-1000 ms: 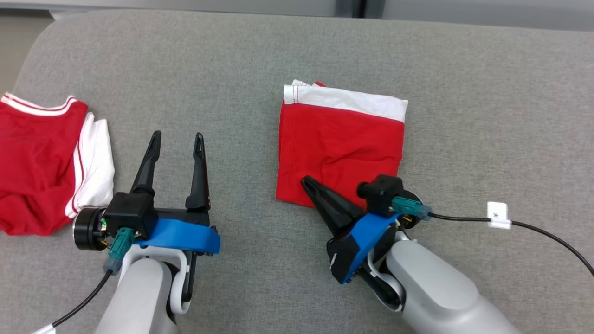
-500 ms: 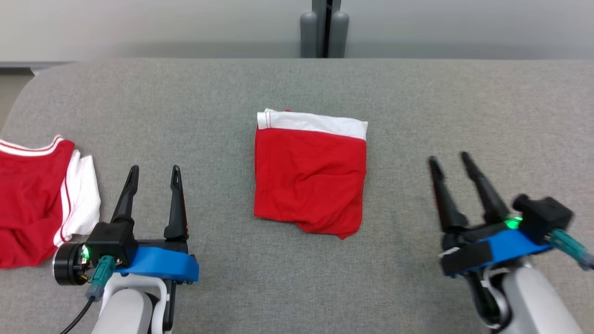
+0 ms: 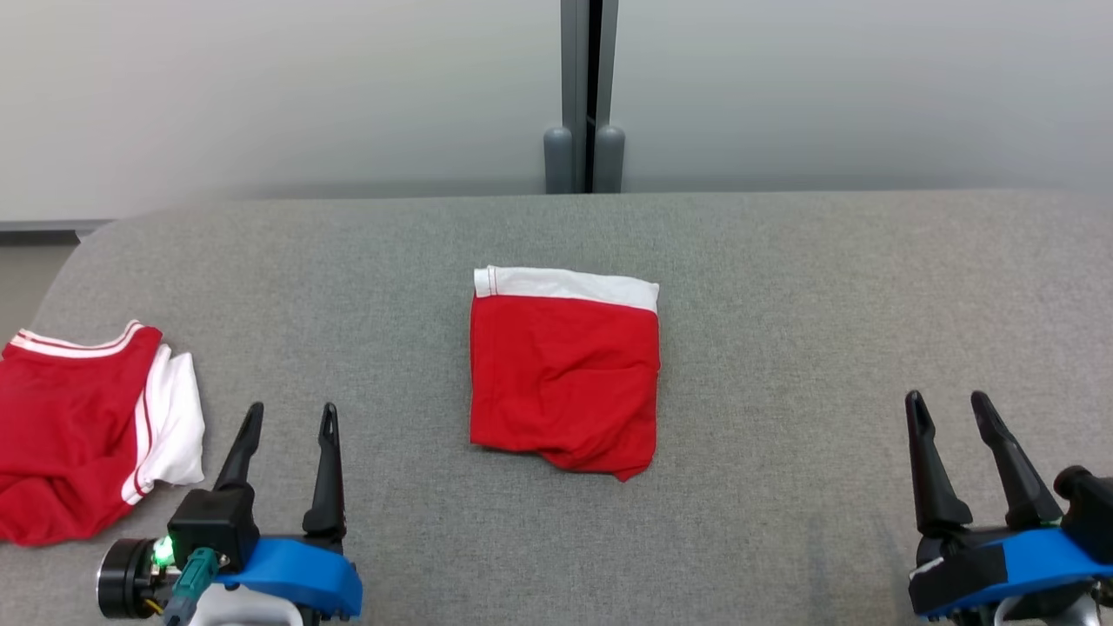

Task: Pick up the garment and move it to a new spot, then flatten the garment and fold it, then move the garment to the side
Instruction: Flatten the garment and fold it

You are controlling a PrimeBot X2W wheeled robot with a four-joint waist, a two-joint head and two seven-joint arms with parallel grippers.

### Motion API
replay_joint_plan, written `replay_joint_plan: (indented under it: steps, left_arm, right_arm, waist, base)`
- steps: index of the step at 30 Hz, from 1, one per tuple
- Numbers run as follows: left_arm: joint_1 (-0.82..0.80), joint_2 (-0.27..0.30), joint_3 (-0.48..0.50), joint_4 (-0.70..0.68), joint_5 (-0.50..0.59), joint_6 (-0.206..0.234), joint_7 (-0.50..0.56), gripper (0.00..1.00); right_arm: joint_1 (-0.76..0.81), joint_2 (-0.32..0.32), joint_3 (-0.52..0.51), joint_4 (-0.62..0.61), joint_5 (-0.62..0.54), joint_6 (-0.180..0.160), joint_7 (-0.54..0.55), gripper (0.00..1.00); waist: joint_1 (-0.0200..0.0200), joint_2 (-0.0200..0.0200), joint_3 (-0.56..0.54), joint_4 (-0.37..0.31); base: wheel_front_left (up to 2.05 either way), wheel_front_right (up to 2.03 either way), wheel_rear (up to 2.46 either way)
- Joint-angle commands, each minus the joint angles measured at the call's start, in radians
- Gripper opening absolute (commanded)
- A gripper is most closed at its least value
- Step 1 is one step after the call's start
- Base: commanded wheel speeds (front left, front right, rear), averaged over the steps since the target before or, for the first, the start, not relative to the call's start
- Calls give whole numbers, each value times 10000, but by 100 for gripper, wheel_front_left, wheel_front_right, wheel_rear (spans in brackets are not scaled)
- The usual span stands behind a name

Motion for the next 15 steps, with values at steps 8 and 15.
replay_joint_plan:
  steps: [8, 15]
  left_arm:
    - [648, 161, -173, -145, -81, 74, 318, 100]
    - [751, 180, -276, -188, -101, 76, 393, 100]
  right_arm:
    - [900, 169, -185, -484, -39, 5, 461, 100]
    - [1233, 224, -299, -796, -105, 5, 778, 100]
  waist:
    - [1, 1, -605, -10]
    - [1, 1, -790, 26]
  base:
    - [0, 0, 0]
    - [0, 0, 0]
